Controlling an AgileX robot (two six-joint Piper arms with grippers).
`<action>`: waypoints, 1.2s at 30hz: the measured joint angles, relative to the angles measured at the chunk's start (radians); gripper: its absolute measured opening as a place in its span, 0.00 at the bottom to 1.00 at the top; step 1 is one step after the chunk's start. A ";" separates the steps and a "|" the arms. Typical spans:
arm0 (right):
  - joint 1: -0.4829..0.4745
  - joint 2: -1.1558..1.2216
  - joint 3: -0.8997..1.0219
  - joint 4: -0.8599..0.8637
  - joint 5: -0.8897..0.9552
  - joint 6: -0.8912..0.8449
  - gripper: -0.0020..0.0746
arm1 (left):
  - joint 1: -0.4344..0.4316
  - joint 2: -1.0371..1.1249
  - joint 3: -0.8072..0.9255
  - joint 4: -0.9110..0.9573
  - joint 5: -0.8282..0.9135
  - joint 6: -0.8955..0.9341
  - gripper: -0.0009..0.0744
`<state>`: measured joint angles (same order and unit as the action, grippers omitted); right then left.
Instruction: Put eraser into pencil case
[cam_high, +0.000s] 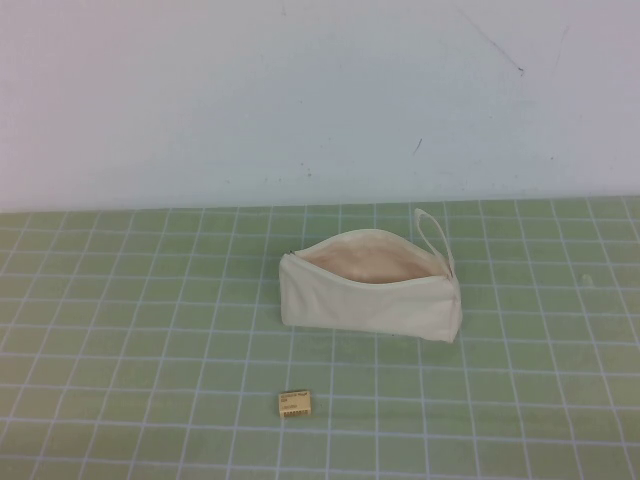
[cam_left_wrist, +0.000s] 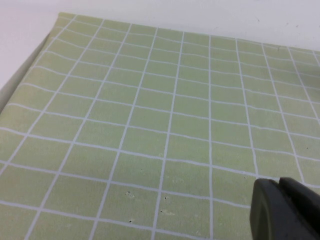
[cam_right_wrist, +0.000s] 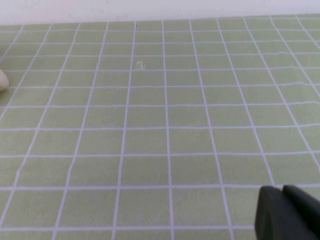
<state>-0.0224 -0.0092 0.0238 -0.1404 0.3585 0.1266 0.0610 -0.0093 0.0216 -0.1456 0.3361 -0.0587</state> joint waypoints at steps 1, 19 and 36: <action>0.000 0.000 0.000 0.000 0.000 0.000 0.02 | 0.000 0.000 0.000 0.000 0.000 0.000 0.01; 0.000 0.000 0.000 0.000 0.000 0.000 0.02 | 0.000 0.000 0.004 -0.644 -0.056 -0.235 0.01; 0.000 0.000 0.000 0.000 0.000 0.000 0.02 | 0.000 0.190 -0.270 -0.646 0.116 0.217 0.01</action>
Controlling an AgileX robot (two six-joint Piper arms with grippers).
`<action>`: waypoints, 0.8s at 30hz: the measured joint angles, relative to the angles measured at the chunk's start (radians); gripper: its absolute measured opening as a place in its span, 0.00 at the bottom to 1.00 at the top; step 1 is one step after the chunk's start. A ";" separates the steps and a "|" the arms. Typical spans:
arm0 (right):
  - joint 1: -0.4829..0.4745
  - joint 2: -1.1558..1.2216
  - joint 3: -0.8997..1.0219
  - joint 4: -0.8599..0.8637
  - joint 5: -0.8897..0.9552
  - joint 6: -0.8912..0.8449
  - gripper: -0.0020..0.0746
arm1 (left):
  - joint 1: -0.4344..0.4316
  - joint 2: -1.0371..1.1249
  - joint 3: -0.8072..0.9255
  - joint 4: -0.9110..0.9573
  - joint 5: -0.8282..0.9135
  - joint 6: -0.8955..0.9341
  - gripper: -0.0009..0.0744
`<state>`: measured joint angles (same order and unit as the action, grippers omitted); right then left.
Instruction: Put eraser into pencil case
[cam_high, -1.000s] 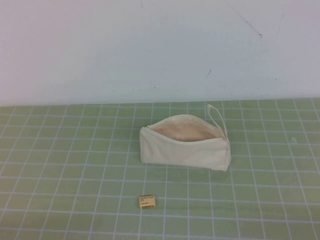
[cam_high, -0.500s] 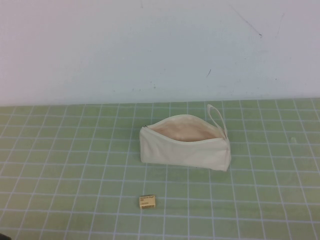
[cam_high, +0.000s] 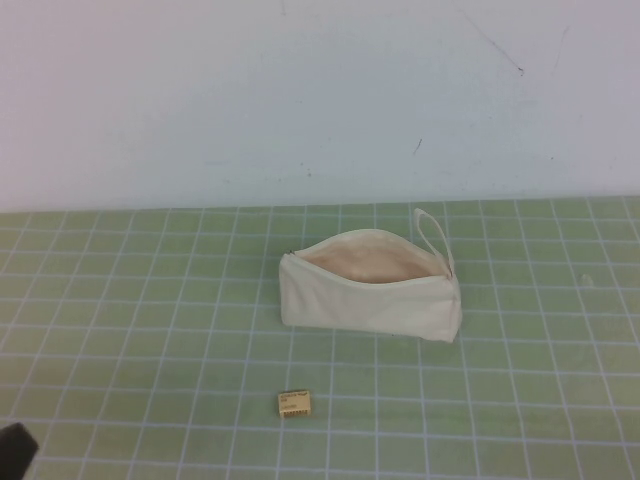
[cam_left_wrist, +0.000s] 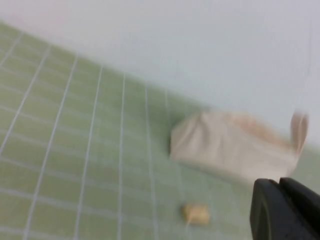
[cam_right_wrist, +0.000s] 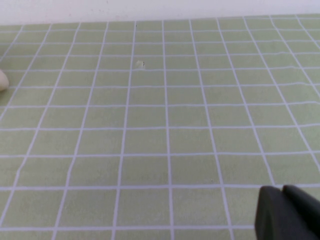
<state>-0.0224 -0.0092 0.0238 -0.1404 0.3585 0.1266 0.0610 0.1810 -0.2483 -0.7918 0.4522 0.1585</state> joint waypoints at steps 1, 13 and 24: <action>0.000 0.000 0.000 0.000 0.000 0.000 0.02 | 0.000 0.063 -0.054 0.041 0.061 0.022 0.01; 0.000 0.000 0.000 0.000 0.000 0.000 0.02 | -0.096 0.811 -0.640 0.349 0.500 0.252 0.01; 0.000 0.000 0.000 0.000 0.000 0.000 0.02 | -0.575 1.190 -0.838 0.776 0.501 -0.149 0.01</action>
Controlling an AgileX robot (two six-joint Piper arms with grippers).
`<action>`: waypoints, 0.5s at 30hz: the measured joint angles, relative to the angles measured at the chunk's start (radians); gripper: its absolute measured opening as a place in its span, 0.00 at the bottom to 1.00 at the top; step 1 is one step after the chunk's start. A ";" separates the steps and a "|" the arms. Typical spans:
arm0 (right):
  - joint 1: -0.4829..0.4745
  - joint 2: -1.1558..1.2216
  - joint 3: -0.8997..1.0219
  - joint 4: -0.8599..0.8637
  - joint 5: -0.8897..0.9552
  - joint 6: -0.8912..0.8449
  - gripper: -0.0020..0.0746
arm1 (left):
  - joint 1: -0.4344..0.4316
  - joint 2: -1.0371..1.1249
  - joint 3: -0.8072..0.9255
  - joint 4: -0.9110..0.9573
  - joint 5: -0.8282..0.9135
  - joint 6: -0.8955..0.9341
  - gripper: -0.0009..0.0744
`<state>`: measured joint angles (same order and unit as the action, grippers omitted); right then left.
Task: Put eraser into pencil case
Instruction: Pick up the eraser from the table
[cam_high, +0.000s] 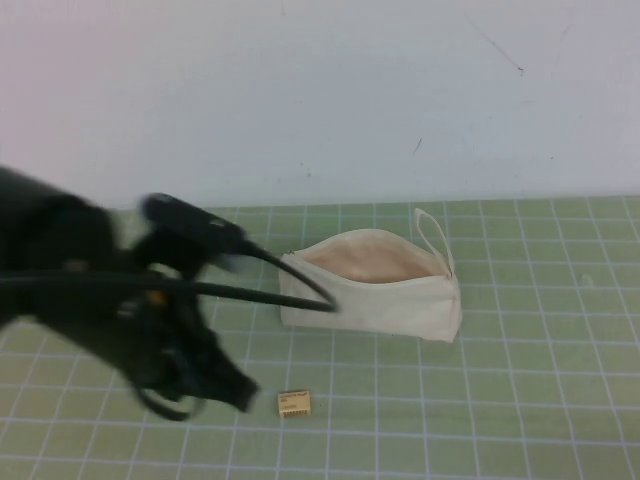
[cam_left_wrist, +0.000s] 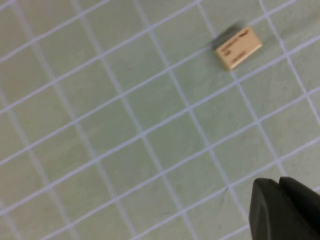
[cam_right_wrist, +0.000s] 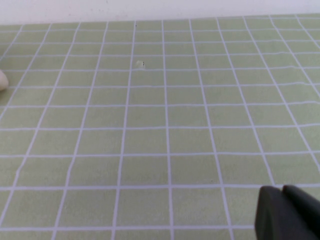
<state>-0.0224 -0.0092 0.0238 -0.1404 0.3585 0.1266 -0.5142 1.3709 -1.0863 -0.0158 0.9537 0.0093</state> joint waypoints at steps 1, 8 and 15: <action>0.000 0.000 0.000 0.000 0.000 0.000 0.02 | -0.038 0.039 -0.017 0.025 -0.003 -0.037 0.01; 0.000 0.000 0.000 0.000 0.000 0.000 0.02 | -0.153 0.300 -0.141 0.060 -0.014 -0.199 0.01; 0.000 0.000 0.000 0.000 0.000 0.000 0.02 | -0.157 0.502 -0.263 0.031 0.077 -0.236 0.22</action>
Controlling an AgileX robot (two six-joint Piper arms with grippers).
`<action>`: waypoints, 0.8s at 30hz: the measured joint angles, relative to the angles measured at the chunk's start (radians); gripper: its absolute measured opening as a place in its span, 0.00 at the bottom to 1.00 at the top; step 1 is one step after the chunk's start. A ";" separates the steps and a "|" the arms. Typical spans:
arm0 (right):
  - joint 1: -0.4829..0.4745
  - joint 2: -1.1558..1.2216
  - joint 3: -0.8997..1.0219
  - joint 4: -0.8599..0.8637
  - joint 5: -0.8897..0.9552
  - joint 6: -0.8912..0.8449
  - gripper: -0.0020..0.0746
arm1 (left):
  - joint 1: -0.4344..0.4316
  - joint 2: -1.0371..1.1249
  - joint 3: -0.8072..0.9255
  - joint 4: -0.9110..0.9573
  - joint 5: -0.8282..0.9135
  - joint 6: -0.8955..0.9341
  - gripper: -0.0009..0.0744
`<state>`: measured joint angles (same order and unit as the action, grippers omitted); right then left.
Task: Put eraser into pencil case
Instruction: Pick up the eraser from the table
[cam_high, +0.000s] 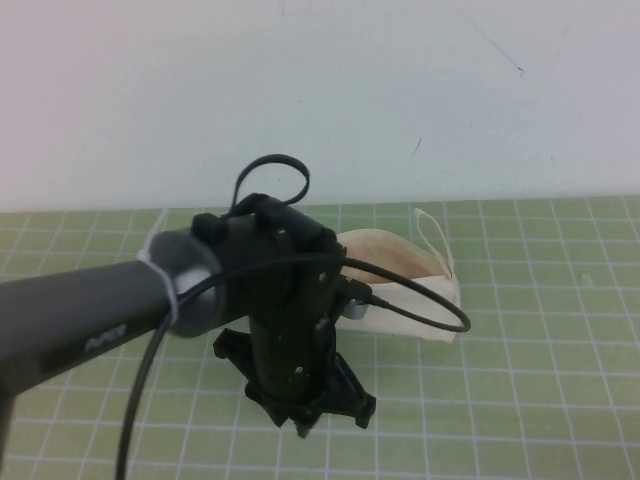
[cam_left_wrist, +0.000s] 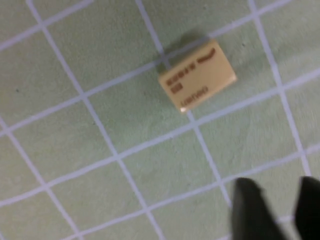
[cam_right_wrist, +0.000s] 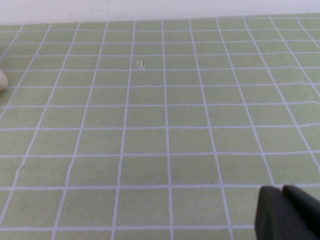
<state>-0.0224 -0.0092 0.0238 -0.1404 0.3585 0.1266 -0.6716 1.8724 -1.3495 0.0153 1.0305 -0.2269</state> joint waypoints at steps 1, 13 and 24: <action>0.000 0.000 0.000 0.000 0.000 0.000 0.02 | 0.000 0.014 -0.013 0.000 0.007 -0.020 0.28; 0.000 0.000 0.000 0.000 0.000 0.000 0.02 | 0.026 0.075 -0.040 0.004 -0.085 -0.180 0.69; 0.000 0.000 0.000 0.000 0.000 0.000 0.02 | 0.062 0.123 -0.040 0.002 -0.137 -0.199 0.56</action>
<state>-0.0224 -0.0092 0.0238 -0.1404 0.3585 0.1266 -0.6093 1.9955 -1.3897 0.0175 0.8937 -0.4257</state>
